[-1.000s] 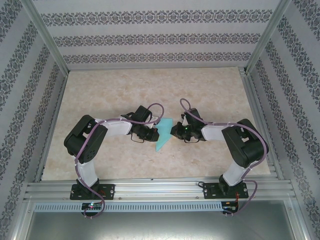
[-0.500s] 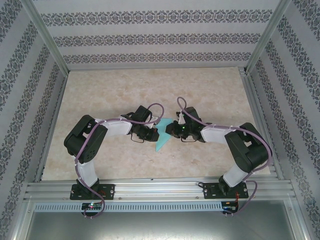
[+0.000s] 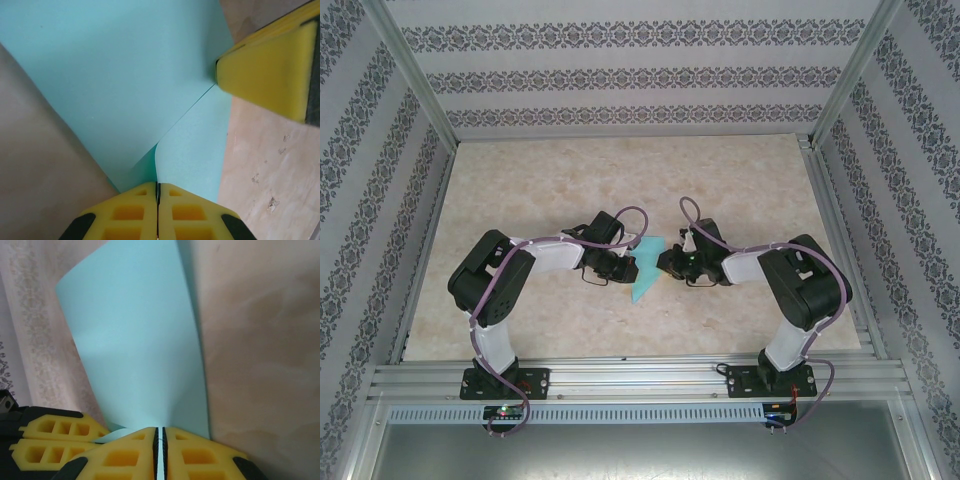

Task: Fold a paper plane with a square sheet of paper (pick it up from the middle)
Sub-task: Third fold the triangle at the center of the table.

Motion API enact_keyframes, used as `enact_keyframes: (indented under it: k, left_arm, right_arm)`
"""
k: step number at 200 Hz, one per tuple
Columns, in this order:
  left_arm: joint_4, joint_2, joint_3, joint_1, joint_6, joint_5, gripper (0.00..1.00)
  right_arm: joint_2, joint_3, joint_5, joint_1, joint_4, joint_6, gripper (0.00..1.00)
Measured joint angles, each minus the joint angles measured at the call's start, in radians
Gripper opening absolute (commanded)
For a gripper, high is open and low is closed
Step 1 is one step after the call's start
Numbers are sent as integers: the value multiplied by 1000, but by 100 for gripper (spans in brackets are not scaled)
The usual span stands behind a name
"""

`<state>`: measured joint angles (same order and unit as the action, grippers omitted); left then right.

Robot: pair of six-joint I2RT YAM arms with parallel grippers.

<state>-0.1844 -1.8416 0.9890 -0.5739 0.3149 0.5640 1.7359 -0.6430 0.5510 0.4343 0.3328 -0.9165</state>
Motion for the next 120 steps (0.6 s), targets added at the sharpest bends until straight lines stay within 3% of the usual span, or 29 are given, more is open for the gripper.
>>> enact_keyframes:
  k: [63,120]
  left_arm:
    - [-3,0,1,0,-1,0,9]
    - [-13,0,5,0,-1,-1,9]
  right_arm:
    - [-59,0,-43,-47,-63,19,14]
    - [-128,0,-52,22,-68,18,14]
